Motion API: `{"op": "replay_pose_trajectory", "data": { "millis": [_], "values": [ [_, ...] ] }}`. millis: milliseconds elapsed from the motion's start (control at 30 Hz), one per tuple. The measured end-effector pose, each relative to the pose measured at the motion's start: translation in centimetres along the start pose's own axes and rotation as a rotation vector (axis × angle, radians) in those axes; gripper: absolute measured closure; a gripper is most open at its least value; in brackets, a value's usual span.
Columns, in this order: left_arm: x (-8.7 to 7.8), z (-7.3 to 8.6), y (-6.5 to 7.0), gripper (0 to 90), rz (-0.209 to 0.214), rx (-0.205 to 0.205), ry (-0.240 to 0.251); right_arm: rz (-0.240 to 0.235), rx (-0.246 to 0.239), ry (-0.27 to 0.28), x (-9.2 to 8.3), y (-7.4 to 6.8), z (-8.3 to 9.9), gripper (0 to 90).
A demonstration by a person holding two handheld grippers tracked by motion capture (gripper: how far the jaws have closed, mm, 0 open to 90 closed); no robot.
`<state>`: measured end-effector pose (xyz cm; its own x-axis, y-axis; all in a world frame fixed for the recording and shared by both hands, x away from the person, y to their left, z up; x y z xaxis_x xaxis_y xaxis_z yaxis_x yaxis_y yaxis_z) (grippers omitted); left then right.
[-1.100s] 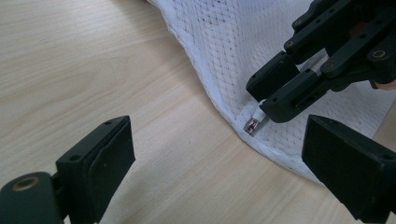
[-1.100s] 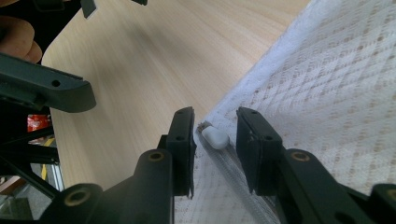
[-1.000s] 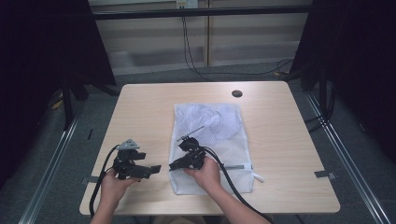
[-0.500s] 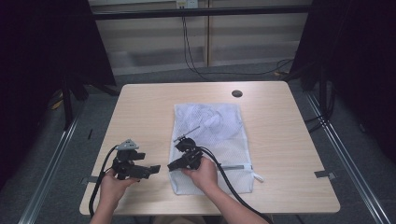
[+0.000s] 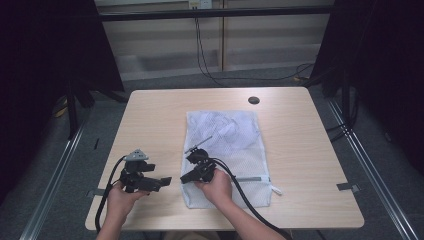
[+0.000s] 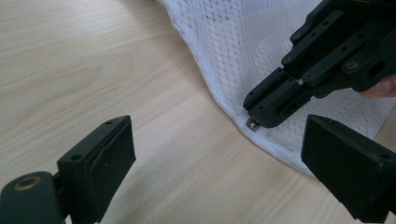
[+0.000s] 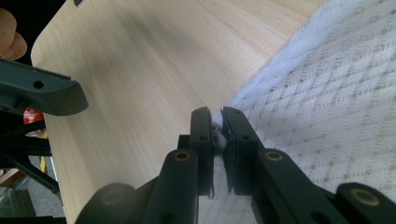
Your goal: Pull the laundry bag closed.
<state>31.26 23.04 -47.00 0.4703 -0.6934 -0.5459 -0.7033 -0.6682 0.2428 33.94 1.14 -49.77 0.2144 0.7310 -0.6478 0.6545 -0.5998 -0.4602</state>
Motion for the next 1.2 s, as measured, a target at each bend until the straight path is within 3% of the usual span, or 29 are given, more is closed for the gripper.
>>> {"op": "replay_pose_trajectory", "data": {
  "millis": [200,400,667,700,933,1067,1200],
  "values": [
    [0.0,0.0,0.0,9.6,0.009,0.000,-0.003,0.006,-0.013,0.004,-0.6,-0.2,-0.1,84.9],
    [0.1,0.0,0.2,8.8,0.033,-0.022,-0.010,0.002,-0.018,0.041,-1.8,-0.1,-0.5,86.5],
    [0.7,0.0,0.6,6.5,0.103,-0.071,-0.031,-0.003,-0.020,0.066,-2.7,-0.2,-0.7,86.8],
    [1.0,0.0,0.8,6.2,0.138,-0.093,-0.030,-0.008,-0.018,0.067,-2.9,-0.3,-0.7,86.9],
    [1.7,0.0,1.2,5.9,0.176,-0.113,-0.043,-0.007,-0.026,0.086,-3.6,-0.3,-0.8,86.9],
    [2.5,0.1,1.3,4.7,0.185,-0.147,-0.059,-0.007,-0.025,0.096,-3.9,-0.4,-0.8,86.9],
    [3.2,-0.1,1.6,4.8,0.232,-0.180,-0.048,-0.014,-0.023,0.106,-4.2,-0.5,-0.8,86.9]
  ]
}}
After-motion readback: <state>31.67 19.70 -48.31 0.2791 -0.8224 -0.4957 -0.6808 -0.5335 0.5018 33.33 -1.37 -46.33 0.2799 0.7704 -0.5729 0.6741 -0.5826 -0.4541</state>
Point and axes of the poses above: each handheld gripper's, and its own axes: x roughly forward along the jaws, z roughly out of its underside, y roughly to its right, the point moved 1 cm from there along x, roughly forward along the jaws, and after that the axes turned 10 degrees about y, right-handed, at the moved point
